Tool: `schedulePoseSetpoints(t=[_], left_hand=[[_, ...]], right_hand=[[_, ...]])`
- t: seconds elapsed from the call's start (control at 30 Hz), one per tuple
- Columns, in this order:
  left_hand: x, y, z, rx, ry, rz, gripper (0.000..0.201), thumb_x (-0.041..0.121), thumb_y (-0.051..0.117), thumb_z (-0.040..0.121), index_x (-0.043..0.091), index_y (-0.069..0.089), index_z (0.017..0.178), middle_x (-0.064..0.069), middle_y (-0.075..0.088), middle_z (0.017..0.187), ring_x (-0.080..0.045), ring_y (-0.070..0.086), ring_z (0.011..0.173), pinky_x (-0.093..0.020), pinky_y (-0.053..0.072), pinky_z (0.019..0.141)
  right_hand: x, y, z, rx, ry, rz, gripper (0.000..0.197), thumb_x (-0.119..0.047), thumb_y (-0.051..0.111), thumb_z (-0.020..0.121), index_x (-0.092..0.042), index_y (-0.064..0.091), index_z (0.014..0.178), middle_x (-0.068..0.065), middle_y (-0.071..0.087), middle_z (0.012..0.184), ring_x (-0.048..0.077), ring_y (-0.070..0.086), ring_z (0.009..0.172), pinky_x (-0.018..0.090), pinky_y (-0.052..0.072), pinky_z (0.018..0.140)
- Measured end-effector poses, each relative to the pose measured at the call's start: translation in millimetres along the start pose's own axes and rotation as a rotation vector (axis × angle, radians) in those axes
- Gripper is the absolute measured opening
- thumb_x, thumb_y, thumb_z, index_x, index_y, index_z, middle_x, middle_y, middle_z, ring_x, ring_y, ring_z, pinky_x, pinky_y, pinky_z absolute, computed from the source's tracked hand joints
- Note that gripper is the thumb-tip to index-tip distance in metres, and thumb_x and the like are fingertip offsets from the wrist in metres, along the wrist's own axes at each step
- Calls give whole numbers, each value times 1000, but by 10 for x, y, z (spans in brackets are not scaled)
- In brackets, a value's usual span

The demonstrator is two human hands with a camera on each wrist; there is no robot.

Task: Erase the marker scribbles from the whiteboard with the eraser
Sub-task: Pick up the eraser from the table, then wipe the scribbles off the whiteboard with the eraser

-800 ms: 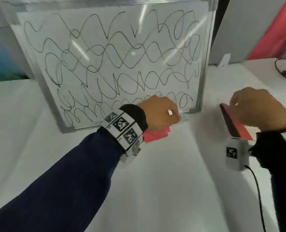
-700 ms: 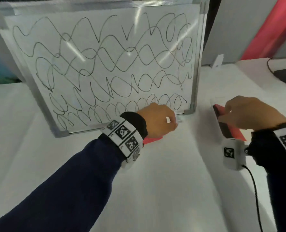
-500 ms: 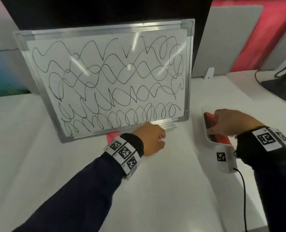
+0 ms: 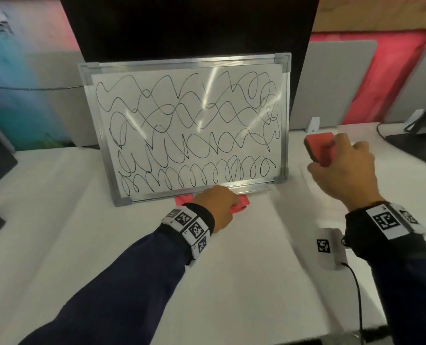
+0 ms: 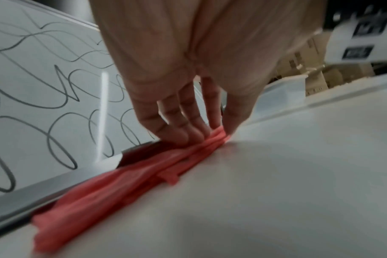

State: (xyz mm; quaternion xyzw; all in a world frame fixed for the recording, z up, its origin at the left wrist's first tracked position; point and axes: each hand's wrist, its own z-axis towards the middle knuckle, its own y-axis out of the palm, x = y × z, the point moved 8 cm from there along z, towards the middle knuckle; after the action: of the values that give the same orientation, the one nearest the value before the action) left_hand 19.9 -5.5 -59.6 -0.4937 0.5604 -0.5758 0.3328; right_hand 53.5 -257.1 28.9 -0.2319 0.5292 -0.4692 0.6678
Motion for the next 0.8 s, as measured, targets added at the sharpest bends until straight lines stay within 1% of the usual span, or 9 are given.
schedulePoseSetpoints(t=[0.07,0.17,0.27,0.37,0.43,0.5,0.57,0.67,0.8], left_hand=[[67,-63,-8,81,44,-17,15,18,53,89,30,60,95,5,50,91,-23,56,89,-41,53,81],[118,-97,27,189,73,44,23,31,52,95,28,58,117,1,52,106,-22,50,99,-42,51,82],[100,-45,117,208,62,138,31,30,50,95,24,55,125,-2,53,111,-24,50,99,-43,51,81],[80,5,165,207,93,214,24,22,48,96,18,59,118,-3,56,107,-25,51,99,-39,50,76],[26,18,206,198,103,227,23,19,49,95,19,61,114,-2,56,104,-25,52,98,-39,50,74],[-33,12,257,167,96,202,27,28,44,96,23,62,116,0,56,101,-23,55,96,-37,49,70],[-74,7,299,128,78,200,30,40,42,97,26,64,112,2,55,97,-22,56,93,-34,43,67],[-47,-12,370,80,63,255,41,57,42,95,24,64,107,2,55,92,-20,57,86,-33,43,66],[56,-108,479,62,55,298,38,50,40,96,21,63,107,2,60,91,-20,59,82,-30,40,63]], right_hand=[[-327,33,-141,3,-141,116,57,-31,71,79,-19,46,129,20,48,111,42,49,98,48,47,87],[-675,369,-377,-93,-268,192,51,-33,69,82,-22,46,126,12,49,100,32,48,90,34,40,75],[-738,814,-465,-205,-238,205,49,-31,63,84,-23,44,128,12,49,102,32,49,94,37,45,75],[-576,1044,-421,-269,-79,215,56,-23,62,80,-24,41,132,14,45,108,38,49,97,44,49,86],[-457,1092,-357,-271,-7,206,58,-24,62,77,-23,38,131,15,43,109,41,50,94,49,50,89],[-331,1098,-273,-268,29,202,60,-26,64,78,-23,35,131,16,44,108,42,52,90,50,52,87],[-211,1074,-197,-283,32,176,62,-27,66,80,-21,33,132,18,46,107,40,51,89,46,51,84],[-111,1097,-144,-391,-21,51,59,-30,68,81,-22,35,130,14,51,104,34,53,85,38,45,73],[-122,1131,-58,-465,-89,-88,56,-37,68,77,-32,36,123,5,49,95,32,56,83,38,48,69]])
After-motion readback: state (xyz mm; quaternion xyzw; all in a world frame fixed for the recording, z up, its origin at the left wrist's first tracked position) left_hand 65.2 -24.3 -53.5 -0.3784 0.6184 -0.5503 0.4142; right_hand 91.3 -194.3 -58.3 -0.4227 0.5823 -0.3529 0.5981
